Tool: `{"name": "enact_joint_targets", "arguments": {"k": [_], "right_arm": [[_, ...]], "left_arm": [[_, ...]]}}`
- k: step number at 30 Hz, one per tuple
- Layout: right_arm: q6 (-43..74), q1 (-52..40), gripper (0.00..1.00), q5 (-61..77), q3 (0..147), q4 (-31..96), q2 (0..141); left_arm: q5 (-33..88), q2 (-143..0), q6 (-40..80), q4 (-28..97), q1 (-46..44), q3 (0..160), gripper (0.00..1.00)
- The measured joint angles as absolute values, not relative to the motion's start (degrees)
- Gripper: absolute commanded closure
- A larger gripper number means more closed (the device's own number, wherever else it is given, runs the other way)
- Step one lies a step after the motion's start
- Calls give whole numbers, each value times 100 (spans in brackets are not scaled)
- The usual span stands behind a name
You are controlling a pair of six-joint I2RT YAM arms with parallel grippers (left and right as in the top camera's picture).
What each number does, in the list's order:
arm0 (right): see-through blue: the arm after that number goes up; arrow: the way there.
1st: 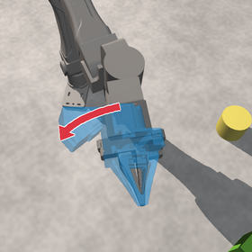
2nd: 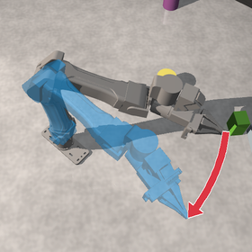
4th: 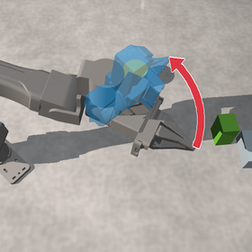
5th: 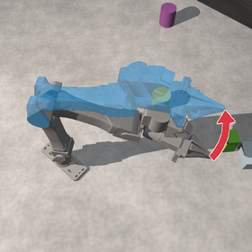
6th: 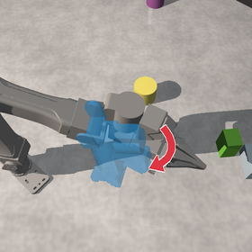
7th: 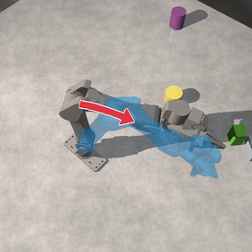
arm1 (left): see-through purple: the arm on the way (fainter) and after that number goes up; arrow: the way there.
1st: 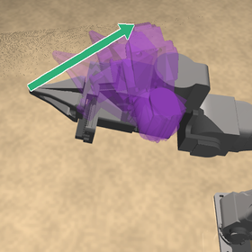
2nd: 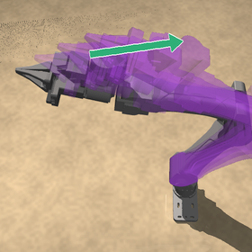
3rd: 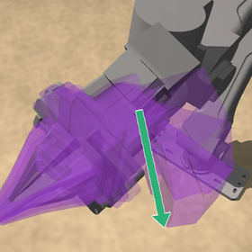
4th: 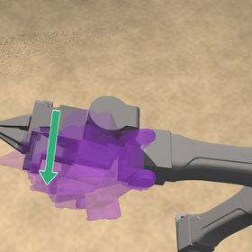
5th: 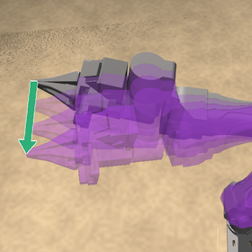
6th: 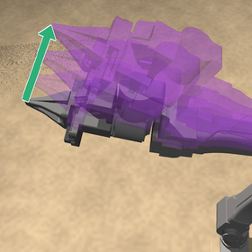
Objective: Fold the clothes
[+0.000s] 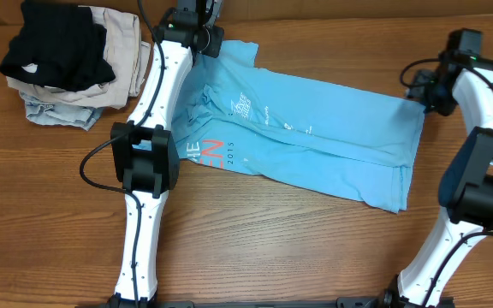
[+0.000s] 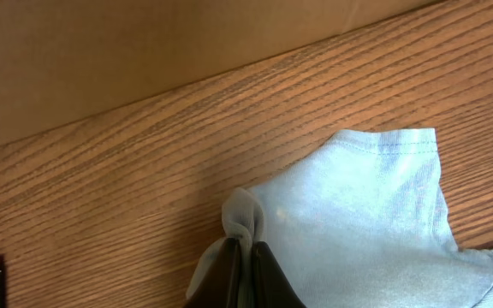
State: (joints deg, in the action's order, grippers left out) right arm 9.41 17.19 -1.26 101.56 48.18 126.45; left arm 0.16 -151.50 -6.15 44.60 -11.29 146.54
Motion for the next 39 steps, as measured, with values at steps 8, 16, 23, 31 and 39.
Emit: {"name": "enact_joint_targets", "arguments": {"k": [8,16,23,31,39], "right_arm": [[882,1859,48,3,10156,4515,13111],[746,1828,70,69,10156,4254,13176],[709,1828,96,113,10156,4239,13179],[517,1828,96,126,10215,4799,13174],[416,1846,96,773,10248,5664,12746]], "left_arm": [[16,-15150,-615,4460,-1129,14654,96],[16,-15150,-615,4493,-1129,14654,96],[14,-15150,-615,4554,-1127,14654,96],[14,-15150,-617,4624,-1127,14693,96],[14,-14984,-646,4694,-1127,14706,96]]}}
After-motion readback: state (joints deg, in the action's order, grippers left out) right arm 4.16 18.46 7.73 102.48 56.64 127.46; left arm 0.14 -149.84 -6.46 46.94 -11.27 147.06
